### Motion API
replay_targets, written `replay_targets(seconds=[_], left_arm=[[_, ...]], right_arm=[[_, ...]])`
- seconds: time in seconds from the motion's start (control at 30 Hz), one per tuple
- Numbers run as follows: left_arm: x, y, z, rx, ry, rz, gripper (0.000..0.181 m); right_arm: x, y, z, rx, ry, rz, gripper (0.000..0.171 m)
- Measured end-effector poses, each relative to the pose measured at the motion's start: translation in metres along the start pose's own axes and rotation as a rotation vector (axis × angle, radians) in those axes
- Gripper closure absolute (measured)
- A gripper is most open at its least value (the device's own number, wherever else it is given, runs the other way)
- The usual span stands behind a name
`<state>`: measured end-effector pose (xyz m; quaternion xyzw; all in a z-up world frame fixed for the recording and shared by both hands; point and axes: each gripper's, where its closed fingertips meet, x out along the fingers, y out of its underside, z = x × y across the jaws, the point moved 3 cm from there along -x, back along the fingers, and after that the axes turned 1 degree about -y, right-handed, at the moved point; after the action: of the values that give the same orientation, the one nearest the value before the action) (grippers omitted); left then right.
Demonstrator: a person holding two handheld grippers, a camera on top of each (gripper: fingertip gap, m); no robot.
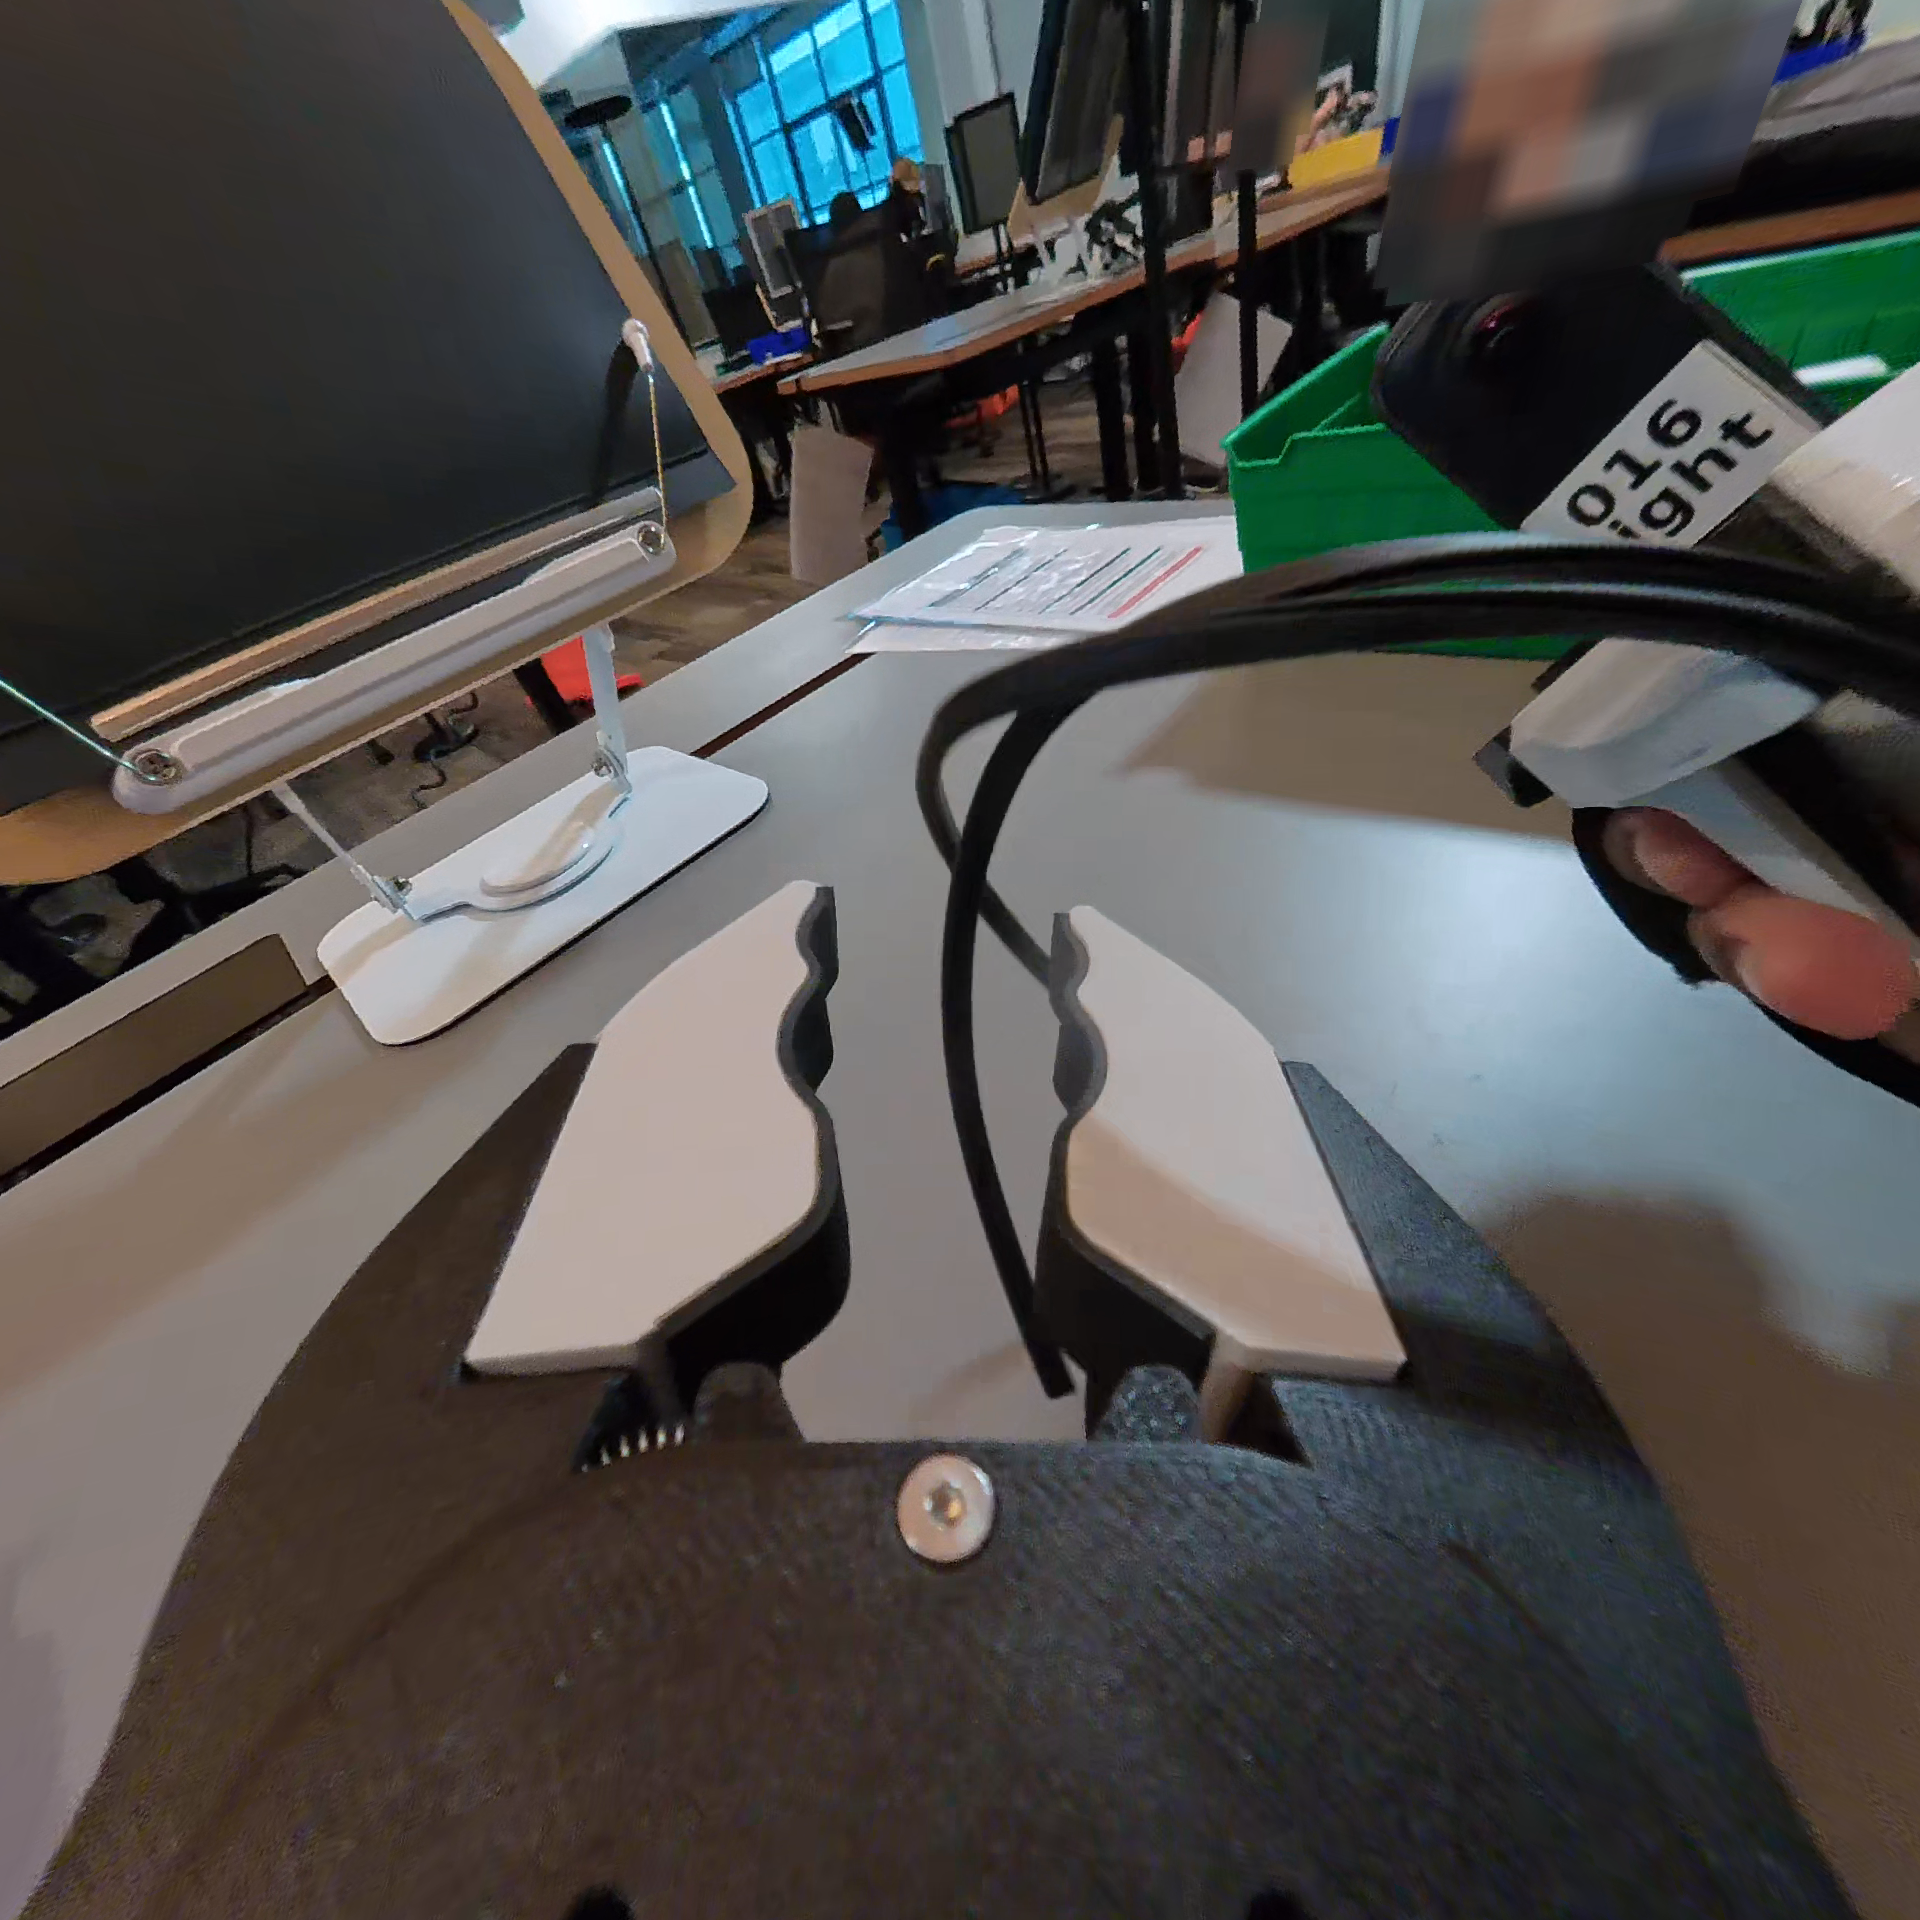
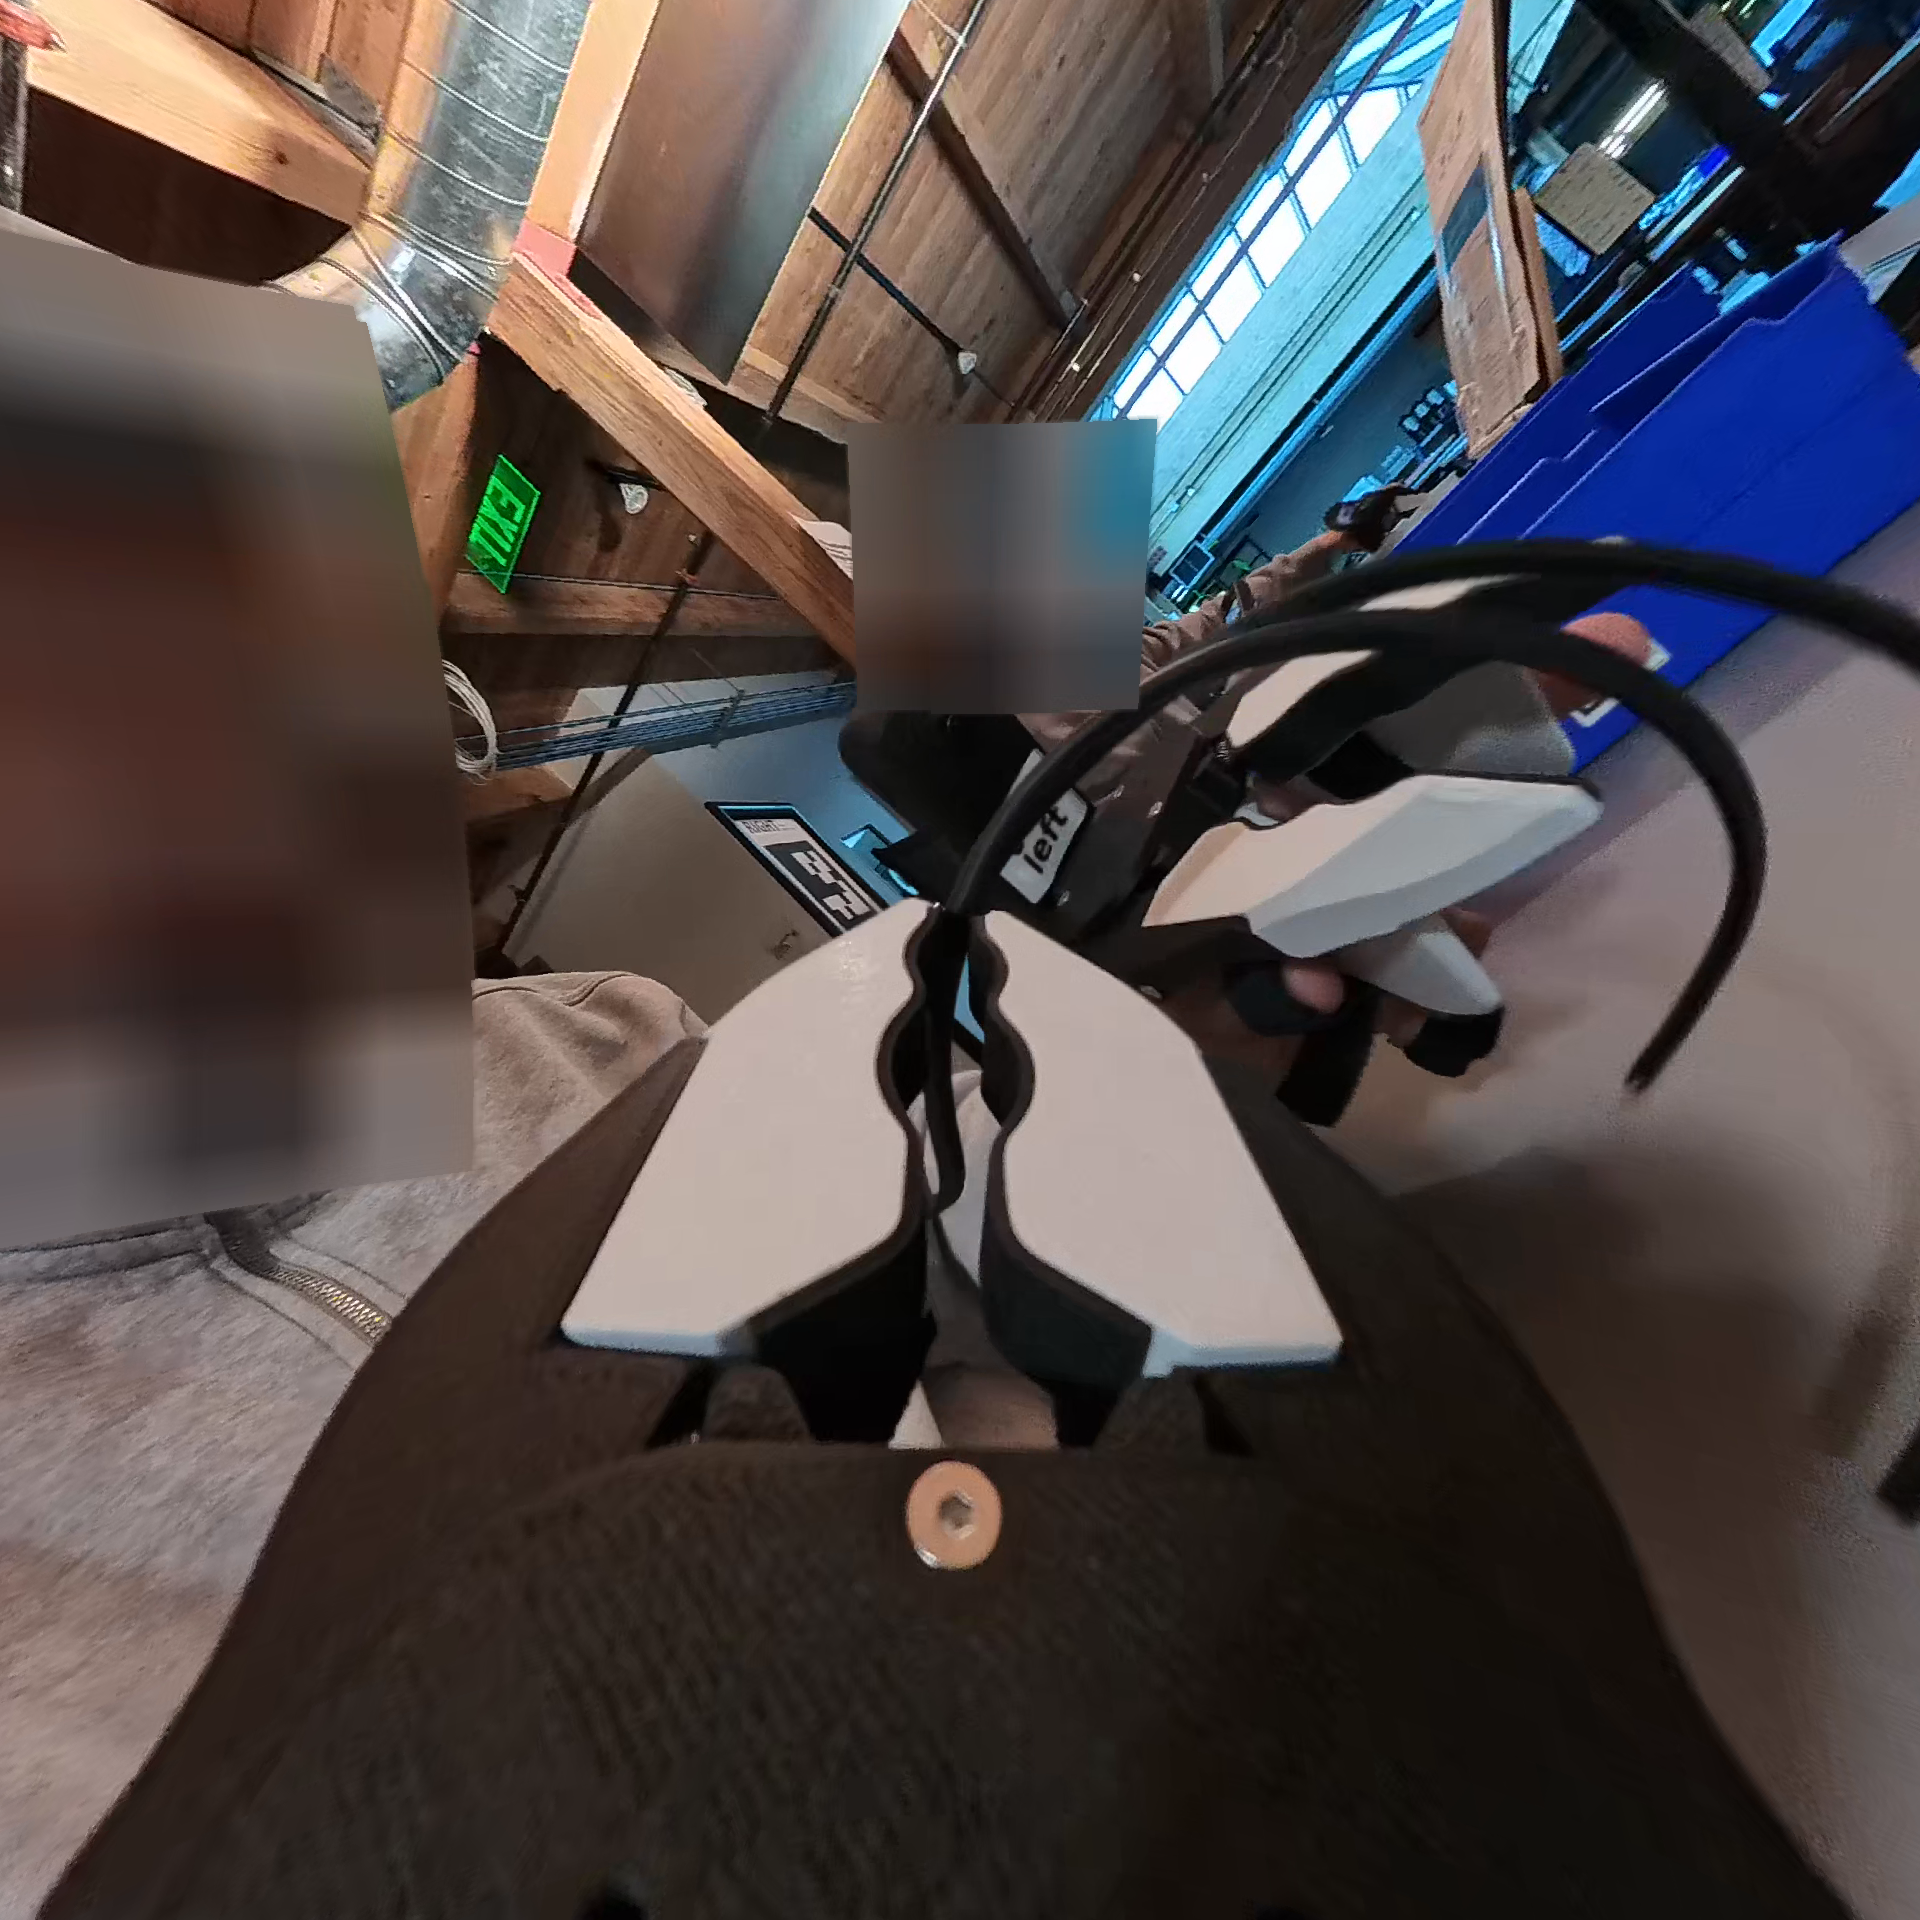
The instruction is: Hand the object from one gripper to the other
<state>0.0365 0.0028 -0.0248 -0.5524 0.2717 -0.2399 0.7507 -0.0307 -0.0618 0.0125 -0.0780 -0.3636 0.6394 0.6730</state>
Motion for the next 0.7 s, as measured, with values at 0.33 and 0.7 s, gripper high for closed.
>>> replay_targets(seconds=[0.33, 0.7], left_arm=[[0.0, -0.002, -0.001, 0.025, -0.02, -0.037, 0.141], [0.0, 0.002, -0.004, 0.031, 0.017, -0.014, 0.173]], right_arm=[[0.012, 0.012, 0.004, 0.03, -0.049, 0.034, 0.166], [0.009, 0.01, 0.005, 0.049, -0.067, 0.0, 0.167]])
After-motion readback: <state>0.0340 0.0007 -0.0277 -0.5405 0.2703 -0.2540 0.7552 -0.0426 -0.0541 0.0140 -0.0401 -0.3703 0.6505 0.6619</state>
